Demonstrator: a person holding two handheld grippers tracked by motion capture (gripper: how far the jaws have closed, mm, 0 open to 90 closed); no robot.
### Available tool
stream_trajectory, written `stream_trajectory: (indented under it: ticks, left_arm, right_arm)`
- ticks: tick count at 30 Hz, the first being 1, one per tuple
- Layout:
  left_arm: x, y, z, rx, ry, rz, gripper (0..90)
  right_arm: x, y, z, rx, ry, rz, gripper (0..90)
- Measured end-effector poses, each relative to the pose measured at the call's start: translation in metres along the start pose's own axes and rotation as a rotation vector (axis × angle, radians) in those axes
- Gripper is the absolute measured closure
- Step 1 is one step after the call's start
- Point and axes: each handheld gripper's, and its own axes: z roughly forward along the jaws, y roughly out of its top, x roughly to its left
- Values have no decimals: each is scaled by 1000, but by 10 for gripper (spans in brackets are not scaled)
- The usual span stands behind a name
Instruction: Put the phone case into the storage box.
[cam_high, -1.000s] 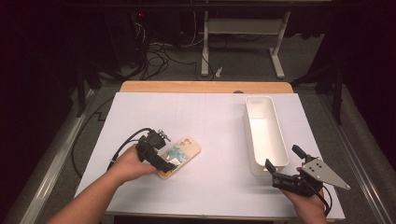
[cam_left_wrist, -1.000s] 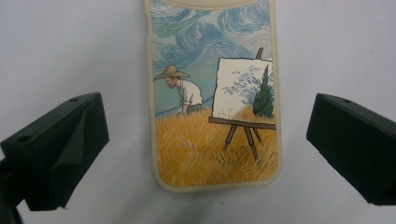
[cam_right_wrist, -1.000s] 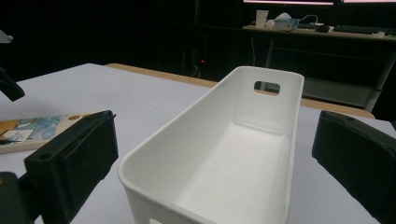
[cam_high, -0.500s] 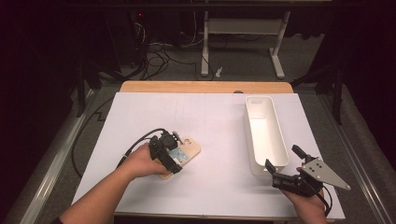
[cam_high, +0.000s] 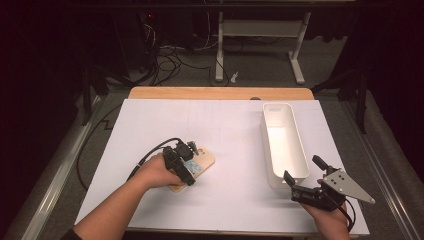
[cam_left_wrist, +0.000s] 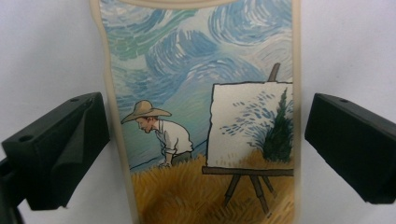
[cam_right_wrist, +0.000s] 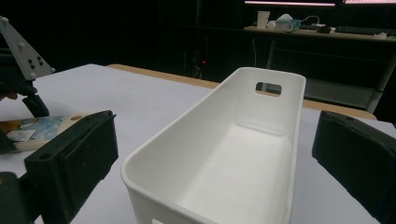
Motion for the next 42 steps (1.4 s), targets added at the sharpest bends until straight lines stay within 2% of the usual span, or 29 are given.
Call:
stream_trajectory:
  ticks: [5, 11, 34, 42]
  left_arm:
    - [-1, 0, 3, 8, 14, 1, 26]
    - [1, 1, 1, -4, 9, -16, 62]
    - [2, 1, 1, 4, 9, -8, 106]
    - [3, 1, -1, -9, 2, -3, 114]
  right_arm:
    - [0, 0, 0, 0, 0, 0, 10]
    - [0, 0, 0, 1, 0, 0, 11]
    - [0, 0, 1, 0, 1, -4, 11]
    - [0, -1, 1, 2, 0, -3, 11]
